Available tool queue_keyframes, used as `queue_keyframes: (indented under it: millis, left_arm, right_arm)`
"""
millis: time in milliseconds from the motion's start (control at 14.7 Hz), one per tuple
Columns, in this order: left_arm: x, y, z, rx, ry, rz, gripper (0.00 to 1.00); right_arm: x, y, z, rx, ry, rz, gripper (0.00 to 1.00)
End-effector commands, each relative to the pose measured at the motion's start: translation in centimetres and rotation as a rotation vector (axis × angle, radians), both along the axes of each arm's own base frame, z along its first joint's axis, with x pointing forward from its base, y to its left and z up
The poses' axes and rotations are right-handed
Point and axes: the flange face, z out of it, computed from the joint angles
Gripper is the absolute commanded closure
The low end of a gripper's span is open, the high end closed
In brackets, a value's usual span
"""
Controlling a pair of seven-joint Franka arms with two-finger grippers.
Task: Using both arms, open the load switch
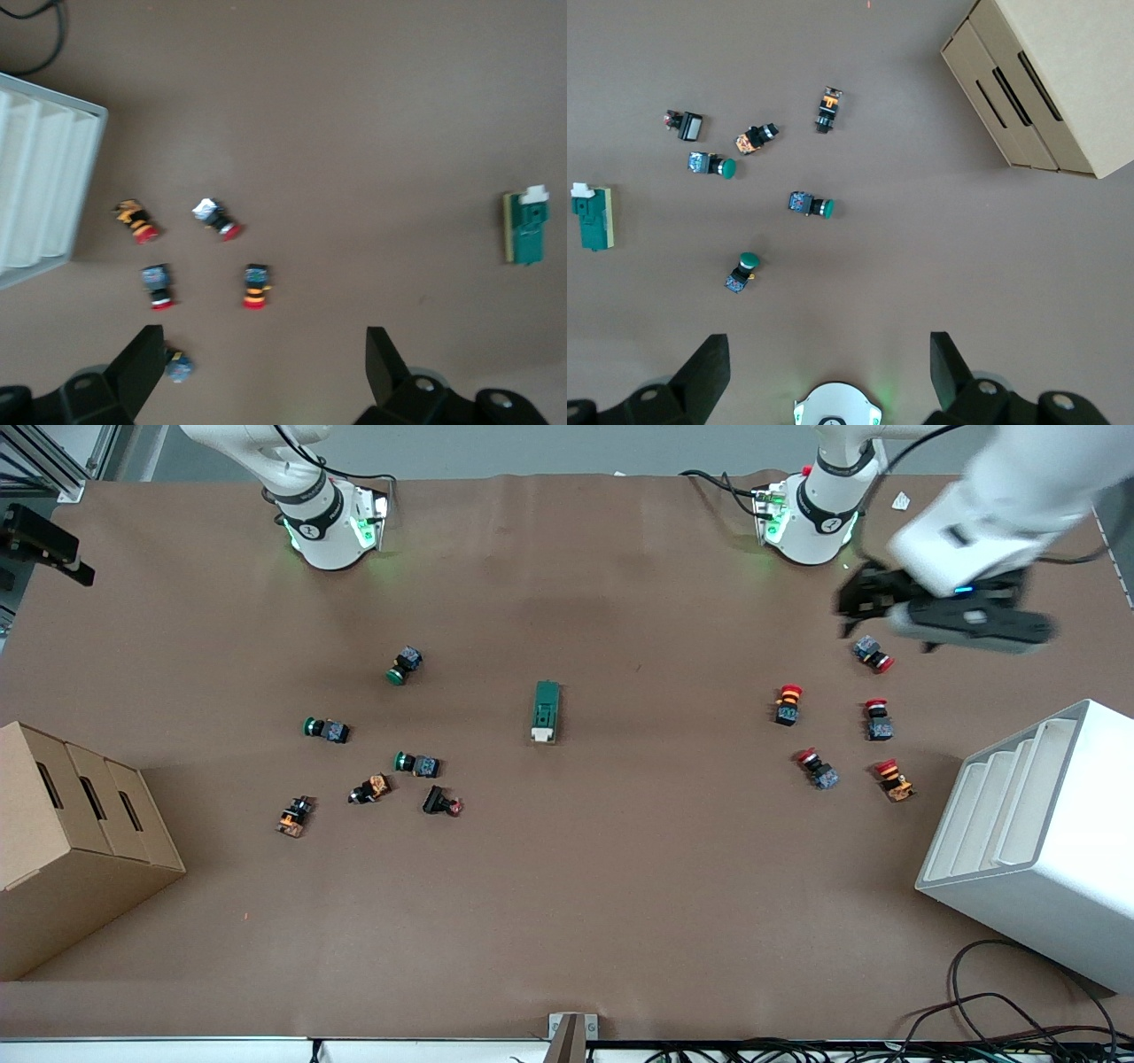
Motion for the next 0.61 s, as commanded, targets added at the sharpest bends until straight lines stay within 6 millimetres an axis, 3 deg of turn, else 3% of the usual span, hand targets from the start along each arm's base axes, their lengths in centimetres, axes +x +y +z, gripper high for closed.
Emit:
queue_keyframes:
  millis: [0, 68, 136, 273, 341, 477, 545]
  left_arm:
    - [-1.9, -7.3, -3.0, -0.029, -0.007, 0.082, 0.00]
    - [-2.6, -9.6, -4.3, -0.044, -0.019, 0.100, 0.00]
    - [-3.6, -11.7, -5.7, -0.054, -0.025, 0.108, 0.00]
    - [-6.7, -16.4, -8.9, -0.069, -0.044, 0.136, 0.00]
    - [-8.2, -18.4, -10.8, -0.053, -0.069, 0.129, 0.00]
    - [-11.0, -21.6, -14.2, -0.008, -0.119, 0.107, 0.00]
    - [-13.2, -24.6, -16.9, 0.002, -0.144, 0.132, 0.00]
  right_arm:
    - [2.8, -1.5, -2.5, -0.004, 0.023, -0.024, 0.00]
    - [4.0, -2.6, -4.1, -0.005, 0.040, -0.045, 0.00]
    - [4.3, -2.8, -4.4, 0.000, 0.036, -0.051, 0.00]
    - [4.5, -1.6, -5.2, 0.005, 0.062, -0.076, 0.00]
    - [4.9, -0.3, -5.8, -0.004, 0.075, -0.156, 0.00]
    - [6.3, 4.2, -7.4, -0.036, 0.107, -0.300, 0.00]
    - [7.8, 8.0, -9.4, -0.064, 0.116, -0.426, 0.00]
